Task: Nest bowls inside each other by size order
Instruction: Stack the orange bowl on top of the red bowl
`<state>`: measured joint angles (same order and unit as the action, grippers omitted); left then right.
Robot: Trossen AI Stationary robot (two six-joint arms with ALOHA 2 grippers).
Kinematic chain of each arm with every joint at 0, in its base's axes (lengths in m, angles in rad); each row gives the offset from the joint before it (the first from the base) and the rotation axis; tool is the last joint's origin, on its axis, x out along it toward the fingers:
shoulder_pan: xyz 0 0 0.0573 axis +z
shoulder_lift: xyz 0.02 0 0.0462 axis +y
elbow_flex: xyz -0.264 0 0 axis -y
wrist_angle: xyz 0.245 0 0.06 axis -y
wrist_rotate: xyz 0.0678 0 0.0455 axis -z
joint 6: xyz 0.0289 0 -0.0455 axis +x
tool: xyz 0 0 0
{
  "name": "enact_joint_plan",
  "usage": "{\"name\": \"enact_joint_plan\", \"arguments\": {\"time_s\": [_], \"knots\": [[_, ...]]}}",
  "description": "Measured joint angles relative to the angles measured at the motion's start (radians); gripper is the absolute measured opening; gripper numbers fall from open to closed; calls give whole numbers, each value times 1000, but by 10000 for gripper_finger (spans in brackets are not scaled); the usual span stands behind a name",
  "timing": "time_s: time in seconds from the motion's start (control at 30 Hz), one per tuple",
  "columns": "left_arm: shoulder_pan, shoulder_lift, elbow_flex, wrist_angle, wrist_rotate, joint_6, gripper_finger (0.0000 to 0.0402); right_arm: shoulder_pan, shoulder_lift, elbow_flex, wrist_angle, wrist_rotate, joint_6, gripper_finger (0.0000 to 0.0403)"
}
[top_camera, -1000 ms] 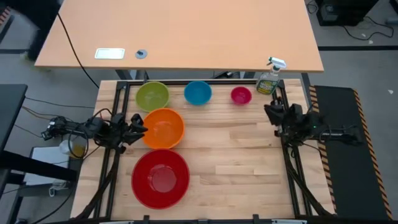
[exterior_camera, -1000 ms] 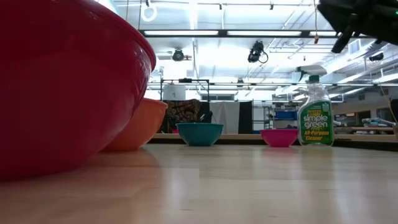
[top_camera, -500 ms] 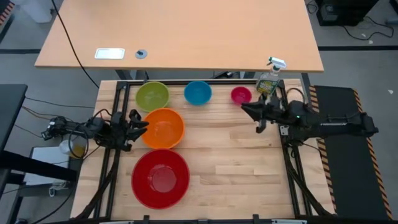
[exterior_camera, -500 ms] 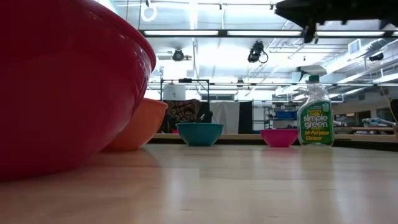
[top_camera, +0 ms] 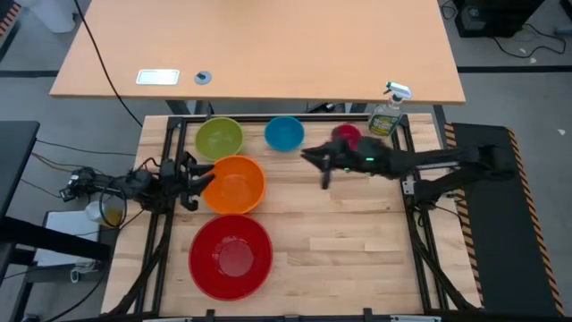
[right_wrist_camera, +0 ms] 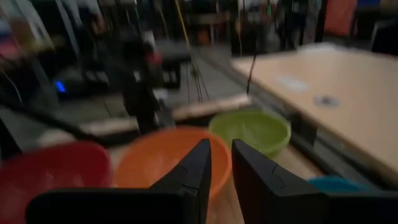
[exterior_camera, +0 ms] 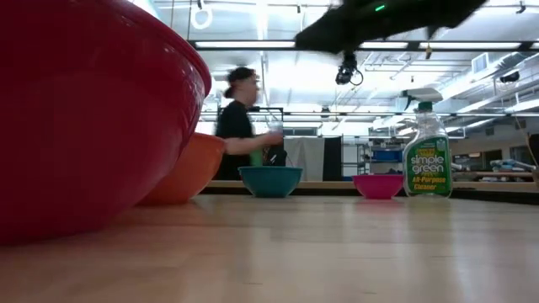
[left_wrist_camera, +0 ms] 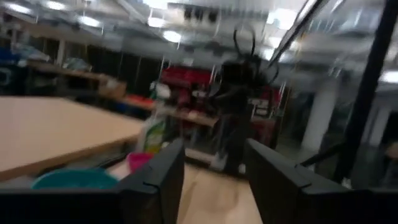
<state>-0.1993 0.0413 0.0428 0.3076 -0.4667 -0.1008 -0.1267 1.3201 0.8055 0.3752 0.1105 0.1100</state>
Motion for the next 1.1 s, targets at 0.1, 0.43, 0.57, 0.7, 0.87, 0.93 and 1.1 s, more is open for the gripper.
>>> {"name": "enact_joint_plan", "arguments": {"time_s": [0.1, 0.43, 0.57, 0.7, 0.87, 0.93, 1.1], "knots": [[0, 11, 75, -129, -23, -14, 205, 0, 143, 119, -100, 0, -37, 74], [-9, 158, 195, -328, -27, -171, 253, 16, 464, 414, -331, -29, -187, 143], [-25, 229, 212, -314, -47, -224, 253, 15, 548, 518, -440, 28, -155, 200], [-51, 319, 212, -318, -129, -291, 253, 14, 625, 646, -547, 51, -125, 248], [-69, 384, 212, -273, -161, -334, 253, 10, 738, 821, -665, 47, -102, 266], [-69, 385, 218, -263, -162, -327, 253, 4, 788, 885, -701, 50, -102, 264], [-74, 384, 269, -318, -151, -325, 253, -19, 883, 996, -774, 51, -102, 245]]}}
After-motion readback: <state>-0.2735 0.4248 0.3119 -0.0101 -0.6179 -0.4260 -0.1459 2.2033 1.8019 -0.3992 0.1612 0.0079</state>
